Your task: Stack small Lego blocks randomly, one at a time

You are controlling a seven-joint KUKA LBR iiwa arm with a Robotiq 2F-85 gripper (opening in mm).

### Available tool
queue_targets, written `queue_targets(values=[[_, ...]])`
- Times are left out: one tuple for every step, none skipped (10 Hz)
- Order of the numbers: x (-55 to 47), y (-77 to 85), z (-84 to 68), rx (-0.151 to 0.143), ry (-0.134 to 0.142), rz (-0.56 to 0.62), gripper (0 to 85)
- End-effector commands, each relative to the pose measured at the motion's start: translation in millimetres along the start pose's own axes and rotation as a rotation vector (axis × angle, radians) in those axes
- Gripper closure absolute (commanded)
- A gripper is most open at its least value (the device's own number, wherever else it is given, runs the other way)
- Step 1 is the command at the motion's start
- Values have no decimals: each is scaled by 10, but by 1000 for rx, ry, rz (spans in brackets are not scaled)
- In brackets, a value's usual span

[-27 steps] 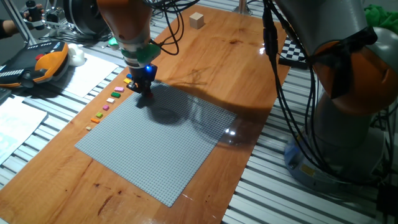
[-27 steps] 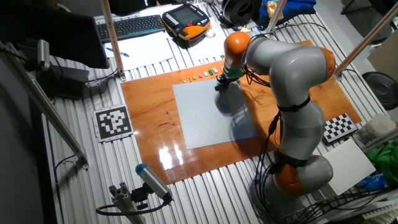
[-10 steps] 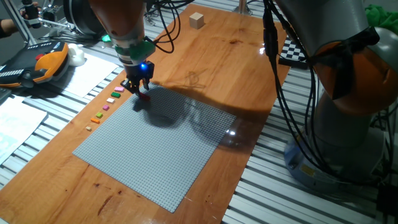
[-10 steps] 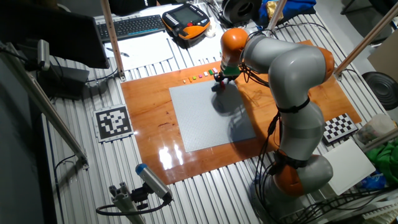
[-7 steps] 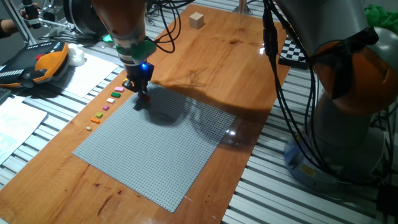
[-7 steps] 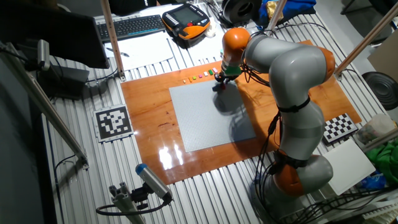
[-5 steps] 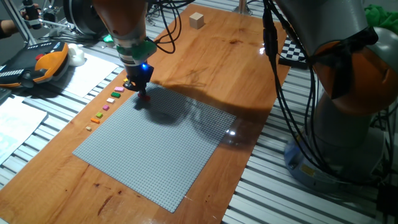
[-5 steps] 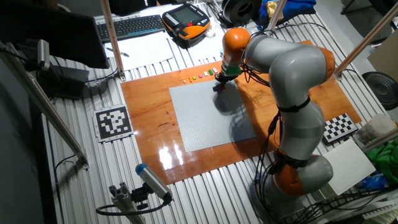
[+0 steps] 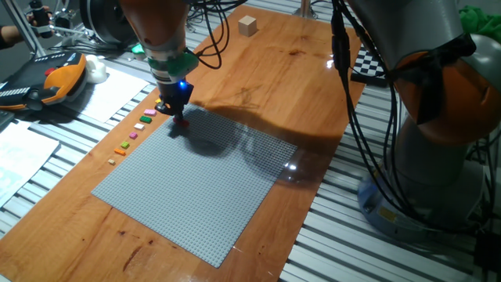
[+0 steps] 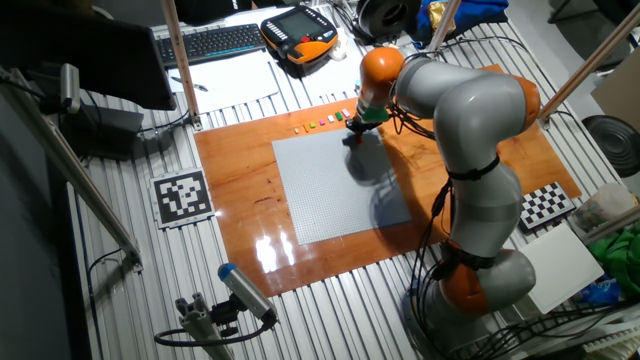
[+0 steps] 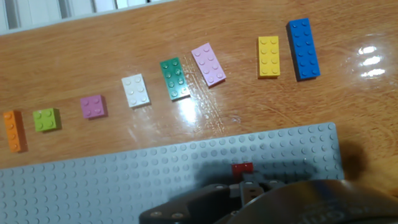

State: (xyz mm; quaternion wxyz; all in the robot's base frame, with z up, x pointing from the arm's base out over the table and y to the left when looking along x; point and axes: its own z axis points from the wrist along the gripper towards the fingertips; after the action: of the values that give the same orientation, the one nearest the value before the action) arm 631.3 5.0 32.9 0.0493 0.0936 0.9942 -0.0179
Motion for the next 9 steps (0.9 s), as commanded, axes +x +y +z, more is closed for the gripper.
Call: queue_targets(values=[[-8, 5, -32, 0, 10, 0, 850], [-23, 8, -74, 3, 17, 0, 850], [-22, 14, -106, 4, 19, 1, 850], [-13, 24, -138, 6, 26, 3, 850], [1, 37, -162, 11, 28, 4, 850], [12, 42, -164, 13, 28, 7, 850], [25, 43, -158, 13, 28, 9, 850], [49, 45, -133, 9, 26, 10, 850], [66, 46, -100, 8, 20, 12, 850]])
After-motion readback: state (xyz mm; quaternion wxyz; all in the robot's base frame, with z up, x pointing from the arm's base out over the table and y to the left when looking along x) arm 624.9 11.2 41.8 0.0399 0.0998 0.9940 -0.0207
